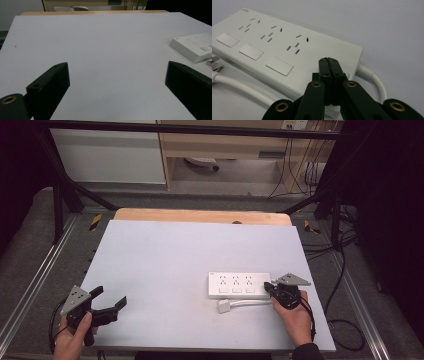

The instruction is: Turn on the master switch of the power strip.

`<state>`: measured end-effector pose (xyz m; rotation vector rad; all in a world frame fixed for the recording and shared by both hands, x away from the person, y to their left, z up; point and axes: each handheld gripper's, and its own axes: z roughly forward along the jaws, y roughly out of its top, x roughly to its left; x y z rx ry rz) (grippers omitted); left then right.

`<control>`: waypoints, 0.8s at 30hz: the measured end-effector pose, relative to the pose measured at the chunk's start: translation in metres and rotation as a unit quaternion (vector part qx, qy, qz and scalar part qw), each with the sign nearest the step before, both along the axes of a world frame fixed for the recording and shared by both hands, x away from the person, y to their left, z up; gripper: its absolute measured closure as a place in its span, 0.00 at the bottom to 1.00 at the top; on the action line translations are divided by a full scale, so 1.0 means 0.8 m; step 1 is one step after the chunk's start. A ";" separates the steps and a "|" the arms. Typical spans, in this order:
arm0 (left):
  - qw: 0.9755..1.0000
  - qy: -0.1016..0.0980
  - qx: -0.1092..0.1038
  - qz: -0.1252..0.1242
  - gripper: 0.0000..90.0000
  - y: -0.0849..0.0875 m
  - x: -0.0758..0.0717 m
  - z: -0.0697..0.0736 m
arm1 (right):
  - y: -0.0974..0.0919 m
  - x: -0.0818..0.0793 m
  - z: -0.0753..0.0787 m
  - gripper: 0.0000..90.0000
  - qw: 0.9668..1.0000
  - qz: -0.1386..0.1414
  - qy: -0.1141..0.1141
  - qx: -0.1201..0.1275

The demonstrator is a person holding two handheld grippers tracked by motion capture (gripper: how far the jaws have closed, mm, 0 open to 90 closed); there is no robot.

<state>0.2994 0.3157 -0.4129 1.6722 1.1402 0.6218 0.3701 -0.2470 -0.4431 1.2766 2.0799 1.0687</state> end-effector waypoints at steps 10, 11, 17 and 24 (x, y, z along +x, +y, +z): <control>1.000 -0.001 -0.001 -0.001 0.06 0.000 0.000 0.000 | -0.002 -0.001 0.001 1.00 1.000 -0.001 -0.006 0.009; 1.000 0.000 -0.002 -0.001 0.06 0.000 0.000 0.000 | -0.002 -0.001 0.001 1.00 1.000 -0.002 -0.006 0.009; 1.000 -0.001 -0.002 -0.001 0.06 0.000 0.000 0.000 | -0.002 -0.001 0.001 1.00 1.000 -0.002 -0.007 0.008; 1.000 -0.001 -0.002 -0.002 0.06 0.000 0.000 0.001 | -0.003 -0.002 0.001 1.00 1.000 0.004 -0.017 0.010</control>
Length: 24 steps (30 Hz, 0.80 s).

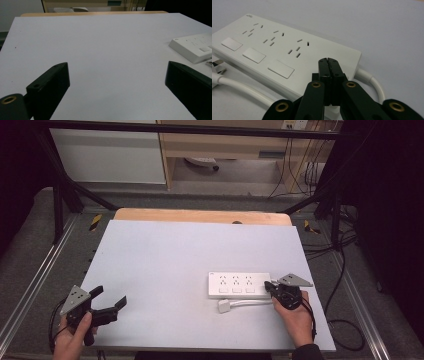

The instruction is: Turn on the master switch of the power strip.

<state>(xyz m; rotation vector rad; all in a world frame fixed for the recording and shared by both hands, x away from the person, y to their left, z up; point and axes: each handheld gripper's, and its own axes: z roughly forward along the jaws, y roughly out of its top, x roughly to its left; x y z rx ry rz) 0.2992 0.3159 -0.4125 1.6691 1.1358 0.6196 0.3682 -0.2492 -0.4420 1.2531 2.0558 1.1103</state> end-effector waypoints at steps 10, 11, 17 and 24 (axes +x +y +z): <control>1.000 0.000 0.000 0.000 0.06 0.000 0.000 0.000 | -0.001 -0.002 0.002 1.00 1.000 -0.004 -0.003 0.009; 1.000 0.000 0.000 0.000 0.06 0.000 0.000 0.000 | -0.001 -0.002 0.002 0.99 1.000 -0.004 -0.006 0.009; 1.000 0.001 0.000 0.000 0.06 0.000 0.000 0.000 | -0.004 -0.004 0.005 0.95 1.000 -0.010 -0.015 0.019; 1.000 0.000 0.000 0.000 0.06 0.000 0.000 0.000 | -0.003 -0.005 0.008 0.86 0.999 -0.010 -0.021 0.024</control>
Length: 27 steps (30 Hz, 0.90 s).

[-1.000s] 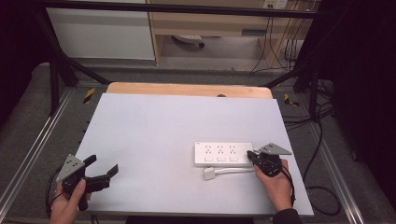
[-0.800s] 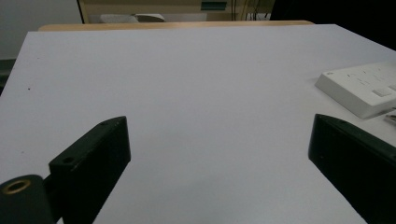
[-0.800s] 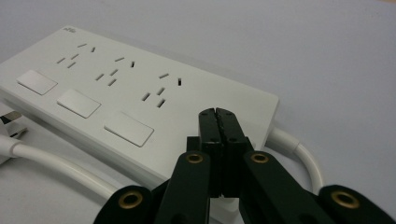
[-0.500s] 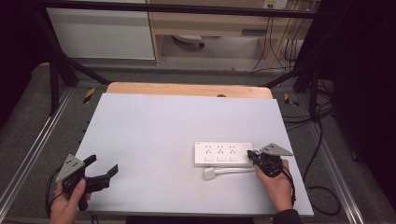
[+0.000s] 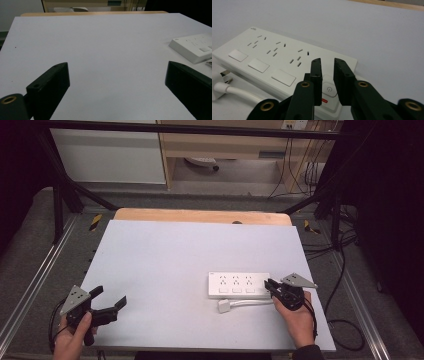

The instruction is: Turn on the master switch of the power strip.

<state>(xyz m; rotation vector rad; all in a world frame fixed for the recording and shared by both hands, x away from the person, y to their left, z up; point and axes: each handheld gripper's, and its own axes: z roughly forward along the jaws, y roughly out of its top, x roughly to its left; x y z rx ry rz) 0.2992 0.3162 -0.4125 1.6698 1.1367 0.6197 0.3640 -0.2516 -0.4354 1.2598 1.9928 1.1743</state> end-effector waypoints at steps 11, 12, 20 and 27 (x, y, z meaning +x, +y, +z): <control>1.000 0.000 -0.001 0.001 0.06 0.000 0.000 0.000 | -0.001 -0.001 0.004 0.68 1.000 -0.003 -0.003 0.011; 1.000 0.000 0.000 0.001 0.06 0.000 0.000 0.000 | 0.000 -0.001 0.004 0.66 1.000 -0.005 -0.002 0.014; 1.000 0.000 0.000 0.001 0.06 0.000 0.000 0.000 | 0.000 -0.002 0.007 0.54 1.000 -0.009 -0.004 0.019; 1.000 0.001 0.001 0.001 0.06 0.001 0.000 0.000 | 0.000 -0.002 0.008 0.47 1.000 -0.011 -0.003 0.019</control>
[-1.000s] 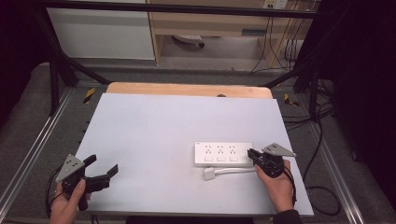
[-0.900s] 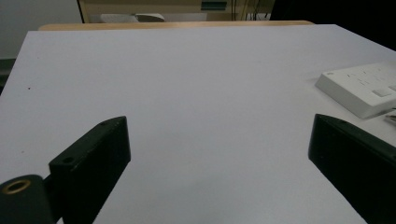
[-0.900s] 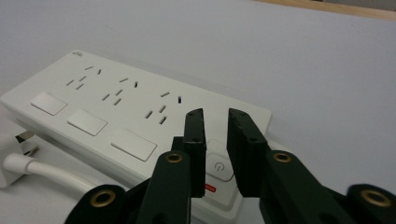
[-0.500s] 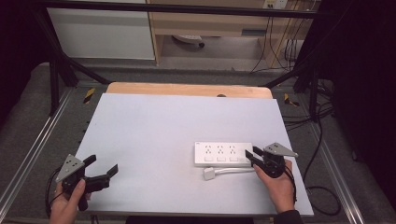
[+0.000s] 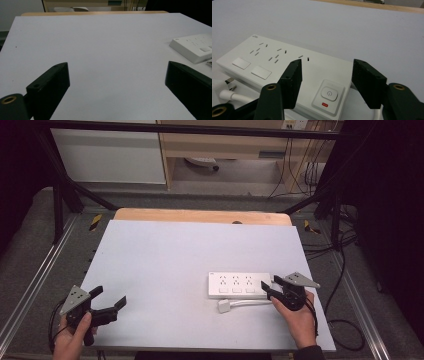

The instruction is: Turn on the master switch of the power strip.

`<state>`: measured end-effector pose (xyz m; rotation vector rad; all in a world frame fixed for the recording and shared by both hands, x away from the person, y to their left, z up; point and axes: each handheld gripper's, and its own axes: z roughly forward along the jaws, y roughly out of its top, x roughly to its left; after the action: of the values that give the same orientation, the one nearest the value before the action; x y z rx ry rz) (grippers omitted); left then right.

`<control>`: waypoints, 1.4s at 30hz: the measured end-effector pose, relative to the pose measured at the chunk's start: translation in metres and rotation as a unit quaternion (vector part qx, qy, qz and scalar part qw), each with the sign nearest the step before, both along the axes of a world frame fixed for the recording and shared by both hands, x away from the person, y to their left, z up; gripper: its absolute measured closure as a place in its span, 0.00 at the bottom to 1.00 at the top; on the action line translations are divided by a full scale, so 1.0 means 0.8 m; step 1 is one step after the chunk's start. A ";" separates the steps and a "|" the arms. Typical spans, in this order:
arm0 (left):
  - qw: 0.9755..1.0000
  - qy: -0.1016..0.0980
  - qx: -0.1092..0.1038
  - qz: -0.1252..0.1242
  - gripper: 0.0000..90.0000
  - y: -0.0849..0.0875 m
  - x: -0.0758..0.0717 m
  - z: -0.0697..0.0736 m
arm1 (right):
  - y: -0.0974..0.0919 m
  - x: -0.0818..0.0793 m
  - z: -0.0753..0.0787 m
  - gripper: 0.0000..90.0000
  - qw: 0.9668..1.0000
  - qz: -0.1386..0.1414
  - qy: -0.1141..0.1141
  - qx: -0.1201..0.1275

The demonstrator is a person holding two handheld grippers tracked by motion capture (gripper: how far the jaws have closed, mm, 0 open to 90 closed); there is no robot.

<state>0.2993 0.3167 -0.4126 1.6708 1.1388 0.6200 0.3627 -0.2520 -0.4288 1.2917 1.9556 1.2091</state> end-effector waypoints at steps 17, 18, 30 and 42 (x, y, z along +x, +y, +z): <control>1.000 0.000 -0.001 0.000 0.06 0.000 0.000 0.000 | 0.004 0.002 0.003 0.10 1.000 -0.014 0.008 0.012; 1.000 0.000 -0.001 0.000 0.06 0.000 0.000 0.000 | 0.004 0.002 0.004 0.08 1.000 -0.015 0.007 0.014; 1.000 0.000 -0.001 0.000 0.06 0.000 0.000 0.000 | 0.005 -0.008 0.010 0.03 1.000 -0.002 -0.018 0.016; 1.000 0.001 0.000 0.001 0.06 0.000 0.000 -0.001 | 0.001 -0.023 0.017 0.04 0.999 0.007 -0.026 0.019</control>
<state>0.2993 0.3169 -0.4131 1.6707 1.1414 0.6210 0.3447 -0.2512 -0.4150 1.2551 1.9166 1.2785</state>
